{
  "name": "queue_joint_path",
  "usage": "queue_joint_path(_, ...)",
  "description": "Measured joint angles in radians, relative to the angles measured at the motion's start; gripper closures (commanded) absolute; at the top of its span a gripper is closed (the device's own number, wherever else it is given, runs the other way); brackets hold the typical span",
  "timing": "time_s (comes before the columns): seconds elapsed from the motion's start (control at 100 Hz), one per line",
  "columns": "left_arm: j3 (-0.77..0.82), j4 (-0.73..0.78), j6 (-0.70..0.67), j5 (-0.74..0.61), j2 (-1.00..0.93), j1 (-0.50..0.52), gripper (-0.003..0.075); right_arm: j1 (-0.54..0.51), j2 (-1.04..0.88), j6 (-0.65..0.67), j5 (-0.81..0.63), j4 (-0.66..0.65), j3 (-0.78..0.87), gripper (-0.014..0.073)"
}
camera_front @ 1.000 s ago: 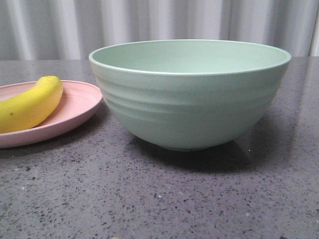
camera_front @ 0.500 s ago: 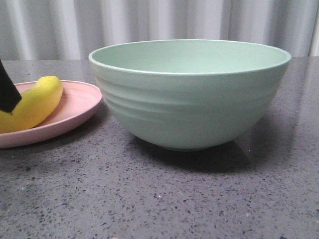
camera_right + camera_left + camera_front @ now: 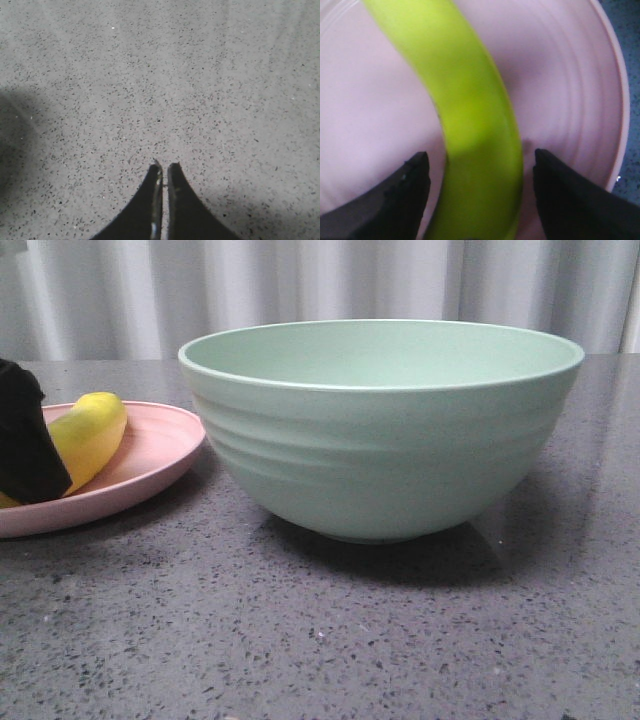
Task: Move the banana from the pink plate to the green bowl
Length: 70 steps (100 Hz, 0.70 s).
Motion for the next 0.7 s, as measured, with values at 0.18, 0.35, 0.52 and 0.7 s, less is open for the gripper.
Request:
queue_joint_path(0.18, -0.018, 0.0, 0.0, -0.002, 0.02, 0.0, 0.0369, 0.0, 0.0, 0.0, 0.0, 0.0, 0.0, 0.0657)
queue_joint_path(0.35, -0.029, 0.0, 0.0, -0.002, 0.02, 0.0, 0.0541, 0.0, 0.0, 0.0, 0.0, 0.0, 0.0, 0.0657)
queue_joint_path(0.52, -0.029, 0.0, 0.0, -0.002, 0.02, 0.0, 0.0627, 0.0, 0.0, 0.0, 0.0, 0.0, 0.0, 0.0657)
queue_joint_path(0.7, -0.037, -0.002, 0.0, 0.014, 0.02, 0.0, 0.0627, 0.011, 0.0, 0.0, 0.049, 0.0, -0.007, 0.0657)
